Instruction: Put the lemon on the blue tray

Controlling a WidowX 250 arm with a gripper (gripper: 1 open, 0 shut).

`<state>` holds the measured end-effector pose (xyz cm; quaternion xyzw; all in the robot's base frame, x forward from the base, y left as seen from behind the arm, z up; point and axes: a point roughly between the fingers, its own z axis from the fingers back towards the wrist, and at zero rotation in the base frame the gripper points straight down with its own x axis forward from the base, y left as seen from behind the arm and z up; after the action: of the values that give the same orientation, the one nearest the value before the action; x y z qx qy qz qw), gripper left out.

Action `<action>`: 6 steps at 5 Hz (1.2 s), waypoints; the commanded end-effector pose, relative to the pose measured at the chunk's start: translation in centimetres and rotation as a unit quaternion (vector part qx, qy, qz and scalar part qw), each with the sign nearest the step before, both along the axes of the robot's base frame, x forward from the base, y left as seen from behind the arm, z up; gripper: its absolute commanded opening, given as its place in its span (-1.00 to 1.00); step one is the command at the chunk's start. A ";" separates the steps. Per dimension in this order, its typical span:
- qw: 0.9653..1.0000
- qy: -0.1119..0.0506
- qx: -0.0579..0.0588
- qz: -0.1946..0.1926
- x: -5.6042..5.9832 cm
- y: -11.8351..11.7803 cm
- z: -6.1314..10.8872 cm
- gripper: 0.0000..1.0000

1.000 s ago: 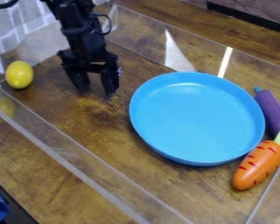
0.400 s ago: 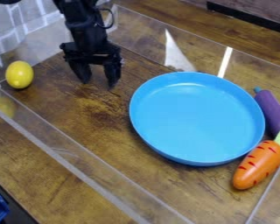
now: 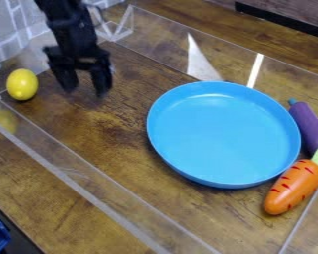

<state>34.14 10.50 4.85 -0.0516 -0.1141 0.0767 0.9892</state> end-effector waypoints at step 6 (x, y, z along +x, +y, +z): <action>0.984 -0.023 0.034 -0.175 0.9 7.3 5.0 1.00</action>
<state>34.66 16.61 7.65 -0.0602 -0.1027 -0.1053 0.9873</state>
